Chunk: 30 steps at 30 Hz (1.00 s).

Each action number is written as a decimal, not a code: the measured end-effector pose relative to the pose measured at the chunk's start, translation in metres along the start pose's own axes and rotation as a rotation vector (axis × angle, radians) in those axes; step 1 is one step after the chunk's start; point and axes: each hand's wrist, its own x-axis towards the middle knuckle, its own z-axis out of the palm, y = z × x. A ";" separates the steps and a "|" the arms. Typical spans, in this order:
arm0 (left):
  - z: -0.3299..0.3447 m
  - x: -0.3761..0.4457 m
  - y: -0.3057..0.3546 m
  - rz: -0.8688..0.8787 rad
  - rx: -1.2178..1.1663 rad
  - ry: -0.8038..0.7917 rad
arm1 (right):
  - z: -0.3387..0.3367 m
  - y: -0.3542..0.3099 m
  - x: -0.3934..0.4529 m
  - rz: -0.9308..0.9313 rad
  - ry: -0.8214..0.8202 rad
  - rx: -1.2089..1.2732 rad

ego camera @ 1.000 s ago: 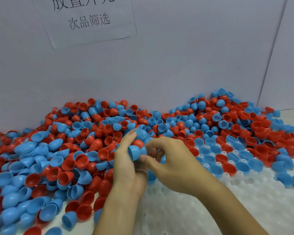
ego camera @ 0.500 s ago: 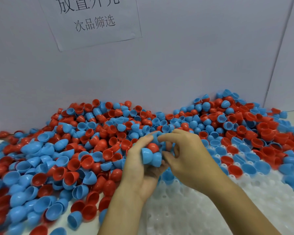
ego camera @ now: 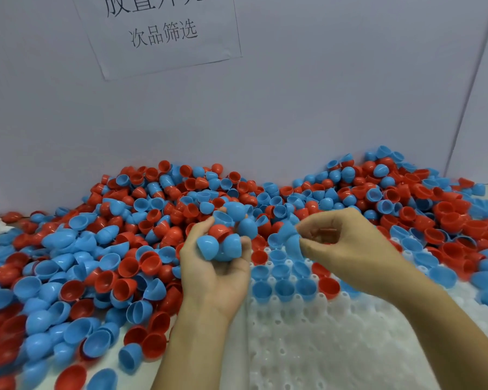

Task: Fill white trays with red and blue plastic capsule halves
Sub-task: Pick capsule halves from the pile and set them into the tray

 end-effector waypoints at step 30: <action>-0.008 0.010 -0.003 0.047 0.052 -0.017 | 0.055 -0.012 -0.003 -0.156 0.147 -0.155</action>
